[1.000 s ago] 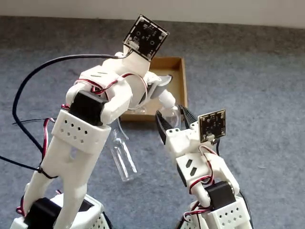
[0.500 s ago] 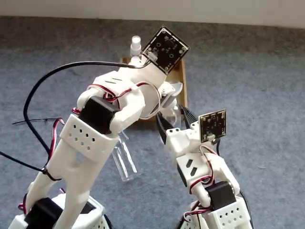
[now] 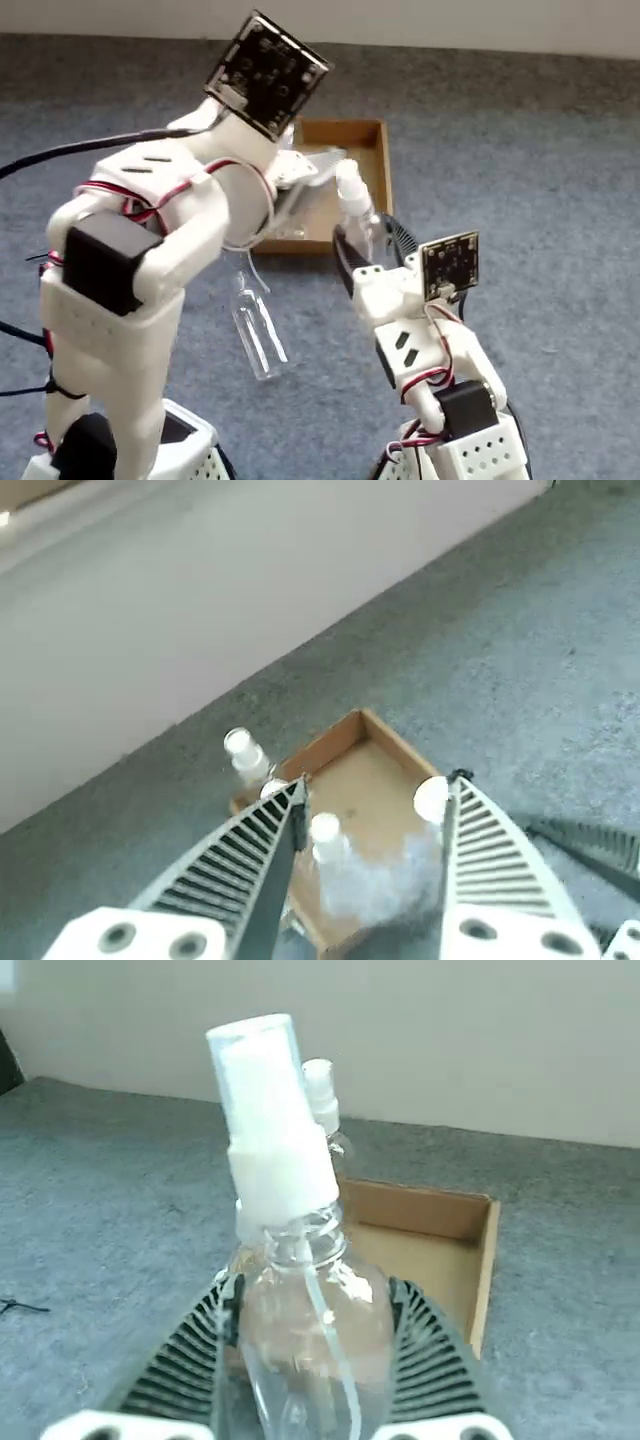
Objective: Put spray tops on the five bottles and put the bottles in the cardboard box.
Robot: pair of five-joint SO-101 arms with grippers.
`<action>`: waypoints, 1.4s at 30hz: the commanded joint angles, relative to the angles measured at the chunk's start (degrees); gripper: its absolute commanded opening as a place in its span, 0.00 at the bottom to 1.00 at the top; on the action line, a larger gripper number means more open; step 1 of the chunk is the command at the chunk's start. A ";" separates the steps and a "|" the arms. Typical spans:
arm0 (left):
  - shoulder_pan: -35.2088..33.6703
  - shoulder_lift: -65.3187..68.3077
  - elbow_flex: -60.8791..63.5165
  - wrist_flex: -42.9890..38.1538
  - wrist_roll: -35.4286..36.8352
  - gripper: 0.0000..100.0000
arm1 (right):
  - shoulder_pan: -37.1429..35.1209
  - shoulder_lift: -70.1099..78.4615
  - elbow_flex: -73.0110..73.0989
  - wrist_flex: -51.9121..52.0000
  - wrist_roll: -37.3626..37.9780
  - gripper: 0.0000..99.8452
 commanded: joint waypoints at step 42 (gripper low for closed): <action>-34.59 -32.75 79.16 -29.36 2.29 0.17 | 8.13 110.64 -56.40 -71.25 -7.56 0.00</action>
